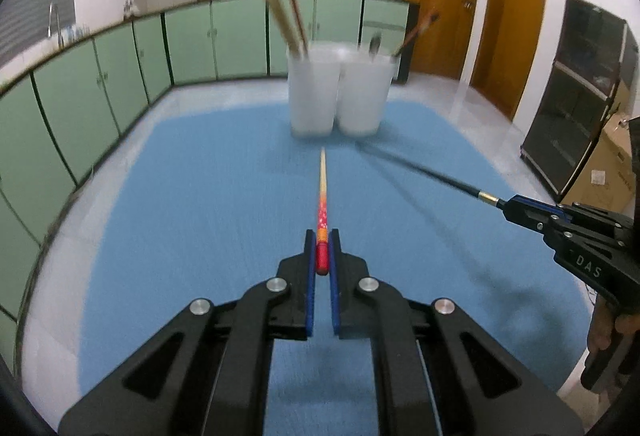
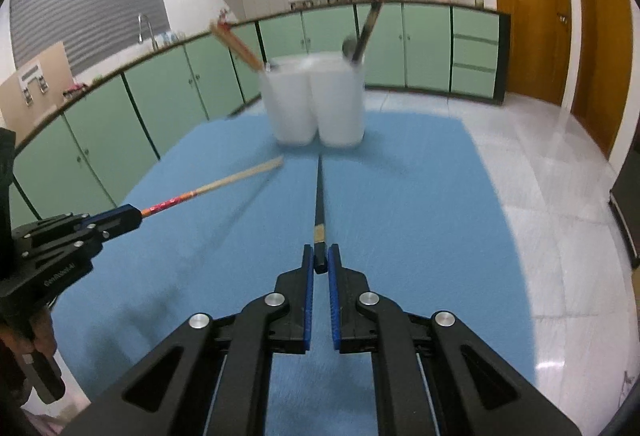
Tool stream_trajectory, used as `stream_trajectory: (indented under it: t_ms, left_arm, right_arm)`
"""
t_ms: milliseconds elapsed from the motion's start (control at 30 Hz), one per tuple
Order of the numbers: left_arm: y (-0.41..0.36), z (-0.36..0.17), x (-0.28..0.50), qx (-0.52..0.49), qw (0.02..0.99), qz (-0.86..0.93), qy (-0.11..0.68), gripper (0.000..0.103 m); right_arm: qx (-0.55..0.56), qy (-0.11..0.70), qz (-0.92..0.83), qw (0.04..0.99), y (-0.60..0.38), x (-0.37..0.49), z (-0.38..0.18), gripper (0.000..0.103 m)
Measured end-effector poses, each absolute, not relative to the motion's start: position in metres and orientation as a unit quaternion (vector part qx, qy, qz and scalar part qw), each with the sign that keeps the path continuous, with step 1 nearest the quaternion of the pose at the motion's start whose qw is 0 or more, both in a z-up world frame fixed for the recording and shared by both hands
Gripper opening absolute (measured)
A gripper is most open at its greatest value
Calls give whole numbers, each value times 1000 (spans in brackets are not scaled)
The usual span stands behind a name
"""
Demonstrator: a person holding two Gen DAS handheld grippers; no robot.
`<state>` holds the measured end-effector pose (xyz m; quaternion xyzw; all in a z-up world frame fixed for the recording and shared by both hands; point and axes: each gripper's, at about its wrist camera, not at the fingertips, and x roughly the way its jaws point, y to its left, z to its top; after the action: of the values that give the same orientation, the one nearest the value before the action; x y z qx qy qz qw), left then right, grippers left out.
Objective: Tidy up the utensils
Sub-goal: 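Lift both chopsticks and drop them into the white holder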
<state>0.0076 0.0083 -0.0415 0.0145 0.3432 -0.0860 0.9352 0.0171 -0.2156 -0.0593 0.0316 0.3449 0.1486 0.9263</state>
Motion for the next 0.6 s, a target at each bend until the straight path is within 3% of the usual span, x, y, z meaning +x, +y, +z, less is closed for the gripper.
stream_trajectory:
  t_ms: [333, 600]
  left_arm:
    - [5, 38, 24, 7, 962, -102, 251, 5]
    - [-8, 66, 54, 5, 965, -127, 230, 5]
  right_arm:
    - [55, 271, 173, 945, -243, 37, 20, 6]
    - [53, 268, 212, 938, -246, 74, 53, 6]
